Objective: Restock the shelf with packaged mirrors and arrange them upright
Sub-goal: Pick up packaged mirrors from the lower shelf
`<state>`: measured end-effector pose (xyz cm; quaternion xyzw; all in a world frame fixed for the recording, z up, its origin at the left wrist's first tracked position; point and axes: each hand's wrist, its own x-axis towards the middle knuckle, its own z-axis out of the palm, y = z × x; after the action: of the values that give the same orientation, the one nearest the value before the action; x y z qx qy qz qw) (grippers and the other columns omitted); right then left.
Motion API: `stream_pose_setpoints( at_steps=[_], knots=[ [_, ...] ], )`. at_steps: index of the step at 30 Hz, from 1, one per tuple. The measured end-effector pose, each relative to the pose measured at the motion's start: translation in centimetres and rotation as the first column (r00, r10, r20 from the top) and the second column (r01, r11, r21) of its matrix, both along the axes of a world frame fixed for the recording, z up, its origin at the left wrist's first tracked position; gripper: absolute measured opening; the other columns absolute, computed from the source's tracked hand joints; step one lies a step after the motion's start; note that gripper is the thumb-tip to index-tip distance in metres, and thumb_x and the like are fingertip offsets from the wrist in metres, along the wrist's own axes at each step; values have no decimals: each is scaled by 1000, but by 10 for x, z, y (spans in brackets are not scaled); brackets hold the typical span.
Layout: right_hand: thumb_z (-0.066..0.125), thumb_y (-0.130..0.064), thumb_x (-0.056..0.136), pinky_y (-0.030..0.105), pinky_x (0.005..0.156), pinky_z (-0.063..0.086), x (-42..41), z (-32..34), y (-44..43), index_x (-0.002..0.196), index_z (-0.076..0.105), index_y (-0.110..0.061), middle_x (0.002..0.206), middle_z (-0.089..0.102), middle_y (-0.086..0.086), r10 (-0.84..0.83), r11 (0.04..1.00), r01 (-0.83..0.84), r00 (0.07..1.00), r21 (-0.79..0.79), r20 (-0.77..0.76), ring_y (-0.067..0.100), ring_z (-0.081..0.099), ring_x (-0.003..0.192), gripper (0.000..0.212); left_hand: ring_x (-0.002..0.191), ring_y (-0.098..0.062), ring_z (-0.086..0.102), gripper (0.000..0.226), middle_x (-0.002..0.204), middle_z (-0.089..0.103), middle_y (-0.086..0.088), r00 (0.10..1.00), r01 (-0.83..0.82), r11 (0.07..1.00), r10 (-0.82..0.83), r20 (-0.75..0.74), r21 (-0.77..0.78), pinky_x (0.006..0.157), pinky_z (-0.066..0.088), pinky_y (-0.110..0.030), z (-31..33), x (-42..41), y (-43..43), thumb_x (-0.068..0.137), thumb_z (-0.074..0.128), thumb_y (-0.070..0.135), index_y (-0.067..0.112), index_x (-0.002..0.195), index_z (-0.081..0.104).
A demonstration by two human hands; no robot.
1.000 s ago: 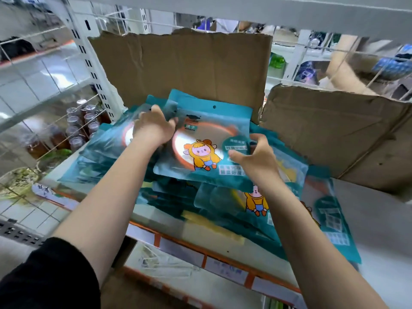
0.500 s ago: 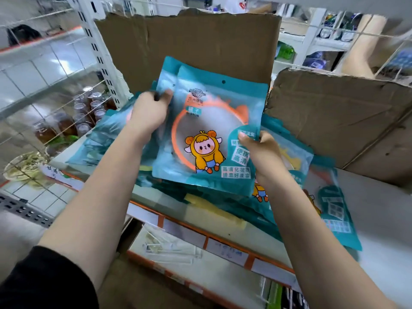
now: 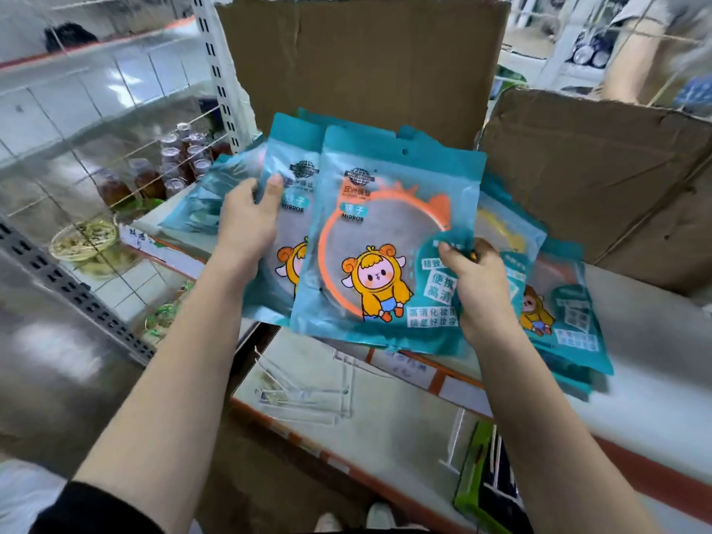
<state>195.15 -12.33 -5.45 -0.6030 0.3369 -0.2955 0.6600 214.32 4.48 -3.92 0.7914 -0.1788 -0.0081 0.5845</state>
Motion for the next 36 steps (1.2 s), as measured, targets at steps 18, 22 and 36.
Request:
stream_pose_setpoints(
  at_steps=[18, 22, 36],
  knots=[
    [54, 0, 89, 24, 58, 56, -168, -6, 7, 95, 59, -10, 71, 71, -4, -201, 976, 184, 967, 120, 158, 11, 67, 63, 12, 65, -3, 66, 23, 69, 72, 11, 890, 179, 887, -330, -314, -426, 60, 53, -17, -14, -148, -17, 97, 48, 26, 16, 84, 64],
    [53, 1, 89, 25, 63, 57, -222, -8, -3, 97, 60, -10, 75, 72, -4, -319, 945, 296, 931, 141, 179, 11, 68, 67, 16, 63, -2, 67, 24, 67, 72, 10, 833, 263, 860, -431, -346, -437, 57, 52, -17, -15, -187, -50, 97, 48, 28, 16, 83, 64],
    [51, 0, 89, 24, 60, 56, -499, -26, -8, 92, 61, -12, 71, 70, -5, -706, 709, 672, 680, 214, 199, 9, 66, 63, 16, 55, 7, 61, 45, 54, 66, 14, 573, 470, 715, -693, -437, -518, 56, 43, -5, -21, -435, -167, 96, 48, 16, 17, 56, 68]
  ],
)
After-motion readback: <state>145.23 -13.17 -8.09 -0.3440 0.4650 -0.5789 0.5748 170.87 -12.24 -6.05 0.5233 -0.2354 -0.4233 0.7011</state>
